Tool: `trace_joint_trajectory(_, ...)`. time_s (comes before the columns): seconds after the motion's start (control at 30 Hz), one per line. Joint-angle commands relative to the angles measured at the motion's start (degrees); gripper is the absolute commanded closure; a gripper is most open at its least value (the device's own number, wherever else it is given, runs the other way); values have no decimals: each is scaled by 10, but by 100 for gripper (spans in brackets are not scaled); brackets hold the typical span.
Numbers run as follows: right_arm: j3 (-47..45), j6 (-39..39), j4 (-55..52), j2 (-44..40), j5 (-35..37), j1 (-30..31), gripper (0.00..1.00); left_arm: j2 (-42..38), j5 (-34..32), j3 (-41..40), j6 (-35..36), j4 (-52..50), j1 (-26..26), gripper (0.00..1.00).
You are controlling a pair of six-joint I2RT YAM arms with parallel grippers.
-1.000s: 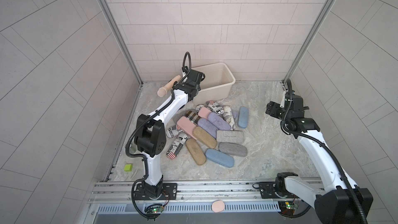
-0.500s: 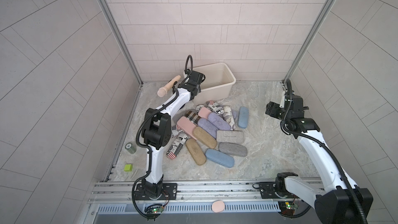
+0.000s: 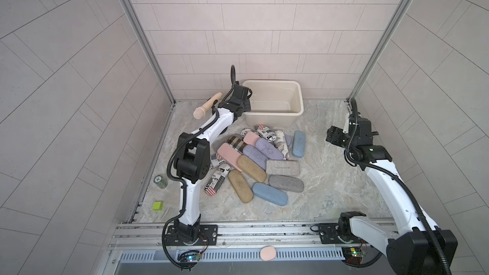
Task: Put the glasses cases into the storage boxes
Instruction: Move the storage box to the center of the board.
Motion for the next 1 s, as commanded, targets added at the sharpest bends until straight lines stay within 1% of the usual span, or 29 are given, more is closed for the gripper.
trace_joint_trajectory(0.0, 13, 6, 1, 3, 9, 2, 21, -3, 55, 9, 7, 21, -12, 92)
trace_joint_trajectory(0.1, 22, 11, 5, 12, 10, 2, 21, -3, 68, 8, -2, 28, -22, 96)
trace_joint_trajectory(0.2, 38, 22, 21, 35, 13, 2, 20, -1, 73, 8, -3, 39, -34, 96)
trace_joint_trajectory(0.33, 73, 41, 32, 83, 24, 2, 18, 8, 95, 11, 1, 48, -42, 96)
trace_joint_trajectory(0.5, 153, 65, -21, 160, 29, 1, 17, 18, 144, 12, 9, 59, -46, 96)
trace_joint_trajectory(0.6, 162, 81, -13, 187, 43, 1, 17, 21, 172, 12, 16, 72, -49, 96)
trace_joint_trajectory(0.67, 162, 94, -6, 202, 58, -1, 18, 21, 181, 12, 25, 76, -53, 96)
trace_joint_trajectory(0.73, 165, 100, -2, 215, 56, -3, 19, 21, 189, 10, 30, 82, -54, 96)
trace_joint_trajectory(0.87, 174, 111, 8, 243, 47, -3, 23, 22, 216, 9, 37, 91, -55, 96)
trace_joint_trajectory(0.9, 175, 115, 11, 250, 42, -3, 26, 22, 221, 9, 38, 91, -54, 96)
trace_joint_trajectory(0.97, 174, 125, 18, 261, 38, -2, 35, 22, 229, 9, 41, 94, -54, 95)
